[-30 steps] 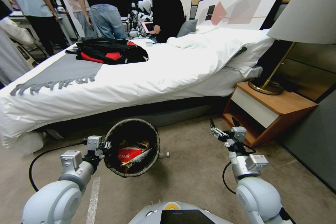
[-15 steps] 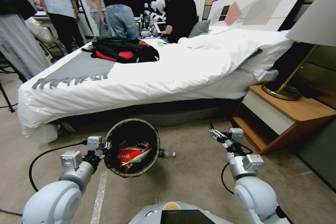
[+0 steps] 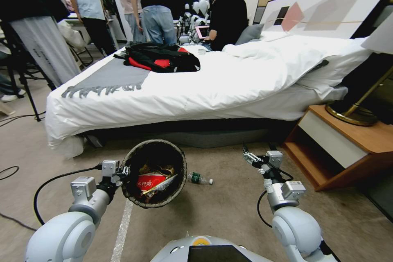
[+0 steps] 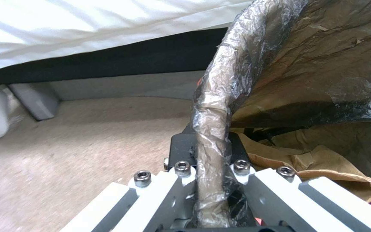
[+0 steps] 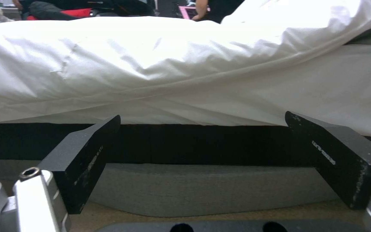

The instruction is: Pick up the trash bin, then pick up the garbage from the floor and place it into the trash bin.

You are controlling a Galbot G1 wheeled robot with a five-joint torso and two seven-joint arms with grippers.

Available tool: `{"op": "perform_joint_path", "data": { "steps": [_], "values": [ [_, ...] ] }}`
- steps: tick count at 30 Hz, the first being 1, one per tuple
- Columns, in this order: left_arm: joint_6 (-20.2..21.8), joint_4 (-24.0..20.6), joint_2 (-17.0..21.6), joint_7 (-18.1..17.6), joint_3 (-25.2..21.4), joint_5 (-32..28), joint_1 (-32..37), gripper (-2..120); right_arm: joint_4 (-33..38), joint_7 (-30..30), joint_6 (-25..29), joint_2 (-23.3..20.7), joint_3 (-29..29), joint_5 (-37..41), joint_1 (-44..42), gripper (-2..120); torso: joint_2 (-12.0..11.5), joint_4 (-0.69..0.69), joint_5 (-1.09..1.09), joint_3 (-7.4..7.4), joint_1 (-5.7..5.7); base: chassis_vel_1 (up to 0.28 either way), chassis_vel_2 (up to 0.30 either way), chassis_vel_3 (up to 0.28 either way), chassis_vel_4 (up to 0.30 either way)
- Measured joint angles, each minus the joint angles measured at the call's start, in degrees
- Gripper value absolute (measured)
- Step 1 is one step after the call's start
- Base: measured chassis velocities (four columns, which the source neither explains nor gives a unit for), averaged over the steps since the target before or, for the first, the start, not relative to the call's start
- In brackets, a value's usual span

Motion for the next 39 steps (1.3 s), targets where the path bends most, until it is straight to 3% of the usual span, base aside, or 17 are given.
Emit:
{"op": "perform_joint_path", "data": {
  "steps": [9, 17, 25, 30, 32, 36, 39],
  "values": [
    [0.0, 0.0, -0.2, -0.1, -0.3, 0.1, 0.3, 1, -2.5, -0.1, -1.8, -1.6, -0.7, 2.6, 2.0, 100, 0.0, -0.02, 0.00, 0.01, 0.00, 0.000, 0.000, 0.000, 0.000],
    [0.0, 0.0, -1.3, -0.9, -1.0, 0.1, 1.6, 1, -8.2, -3.7, -5.6, -5.6, -2.9, 8.3, 7.7, 100, 0.0, -0.01, 0.00, 0.01, 0.00, 0.000, 0.000, 0.000, 0.000],
    [0.0, 0.0, -2.4, -1.6, -2.2, 0.5, 3.3, 1, -22.0, -9.8, -8.3, -14.1, -10.7, 15.2, 21.1, 100, 0.0, -0.02, 0.00, 0.01, 0.00, 0.000, 0.000, 0.000, 0.000],
    [0.0, 0.0, -3.0, -1.7, -2.4, 0.9, 4.0, 1, -30.4, -15.0, -10.9, -15.8, -15.1, 18.6, 30.1, 100, 0.0, 0.02, 0.00, 0.01, 0.00, 0.000, 0.000, 0.000, 0.000],
    [0.0, 0.0, -3.4, -1.7, -2.9, 1.2, 4.3, 1, -35.8, -21.8, -12.6, -16.5, -16.8, 19.0, 34.5, 100, 0.0, 0.02, 0.00, 0.01, 0.00, 0.000, 0.000, 0.000, 0.000],
    [0.0, 0.0, -3.8, -1.7, -3.6, 1.2, 4.5, 1, -42.3, -27.9, -12.9, -16.7, -19.7, 18.0, 38.7, 100, 0.0, -0.02, 0.02, 0.01, 0.00, 0.000, 0.000, 0.000, 0.000],
    [0.0, 0.0, -4.0, -1.7, -3.8, 1.3, 4.5, 1, -46.4, -29.7, -12.9, -16.2, -22.6, 17.9, 41.4, 100, 0.0, -0.01, -0.01, 0.00, 0.00, 0.000, 0.000, 0.000, 0.000]
  ]
}}
